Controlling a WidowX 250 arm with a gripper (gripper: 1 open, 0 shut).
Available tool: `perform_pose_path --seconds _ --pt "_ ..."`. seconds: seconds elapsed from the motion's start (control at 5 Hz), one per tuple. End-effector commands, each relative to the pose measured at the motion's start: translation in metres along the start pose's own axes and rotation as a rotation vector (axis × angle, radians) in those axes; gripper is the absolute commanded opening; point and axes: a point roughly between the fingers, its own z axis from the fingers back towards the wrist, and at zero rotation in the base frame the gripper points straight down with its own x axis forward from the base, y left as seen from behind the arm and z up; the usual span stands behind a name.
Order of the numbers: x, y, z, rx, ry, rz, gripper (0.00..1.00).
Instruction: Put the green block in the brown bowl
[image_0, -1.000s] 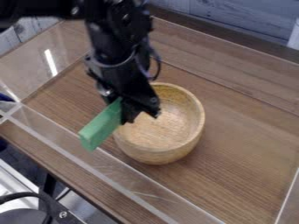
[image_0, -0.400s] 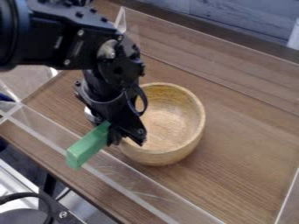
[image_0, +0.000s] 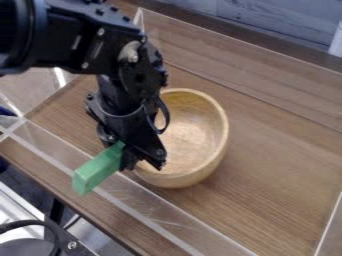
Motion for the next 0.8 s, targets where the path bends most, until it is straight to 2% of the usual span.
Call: perform_pose_path --seconds 0.0,0.2,0.6 --pt "0.017 0.011 0.005 -0.007 -0.024 0.043 0.0" --pt "0.011 0.013 -0.008 -0.017 -0.009 -0.023 0.0" --pt "0.007 0.017 -0.016 -0.029 0.003 -0.098 0.0"
